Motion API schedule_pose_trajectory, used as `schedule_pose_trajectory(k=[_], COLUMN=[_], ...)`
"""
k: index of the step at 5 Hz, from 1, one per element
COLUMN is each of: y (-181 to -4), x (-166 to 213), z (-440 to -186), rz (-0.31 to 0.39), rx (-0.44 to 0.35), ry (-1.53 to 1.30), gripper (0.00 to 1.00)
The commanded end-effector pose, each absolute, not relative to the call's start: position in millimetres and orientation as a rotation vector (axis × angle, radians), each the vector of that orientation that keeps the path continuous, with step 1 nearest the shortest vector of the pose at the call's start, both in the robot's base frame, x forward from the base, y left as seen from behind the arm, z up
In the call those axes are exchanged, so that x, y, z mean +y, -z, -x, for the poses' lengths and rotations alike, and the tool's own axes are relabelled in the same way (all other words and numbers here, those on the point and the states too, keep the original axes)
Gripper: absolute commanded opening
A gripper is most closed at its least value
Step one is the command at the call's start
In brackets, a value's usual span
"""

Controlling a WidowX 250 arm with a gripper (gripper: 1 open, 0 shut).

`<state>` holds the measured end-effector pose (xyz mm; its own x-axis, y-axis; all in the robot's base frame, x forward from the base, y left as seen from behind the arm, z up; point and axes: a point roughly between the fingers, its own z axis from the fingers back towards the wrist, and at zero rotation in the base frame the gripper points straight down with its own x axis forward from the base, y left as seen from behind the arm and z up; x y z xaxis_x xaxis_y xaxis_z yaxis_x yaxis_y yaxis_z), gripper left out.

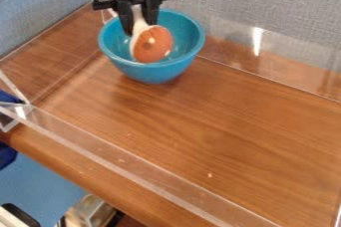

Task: Put the mushroom in the blue bowl

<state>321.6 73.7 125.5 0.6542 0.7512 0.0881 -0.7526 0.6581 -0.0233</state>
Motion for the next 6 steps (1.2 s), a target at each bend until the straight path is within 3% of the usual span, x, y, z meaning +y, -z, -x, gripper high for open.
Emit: schedule_pose_trajectory(k=[1, 2, 4, 5, 6], y=[-134.9, -126.1, -103.1, -88.5, -63.6], x=[86, 94, 83, 79, 88], z=[-340, -351, -345, -343, -357], rz=[-0.016, -0.027, -0.037, -0.040, -0.050], rx=[-0.155, -0.147, -0.124, -0.110, -0.096], ry=[-0.848, -0.829, -0.741, -0.699, -0.748], gripper=[0.00, 0.00, 0.00, 0.00, 0.00])
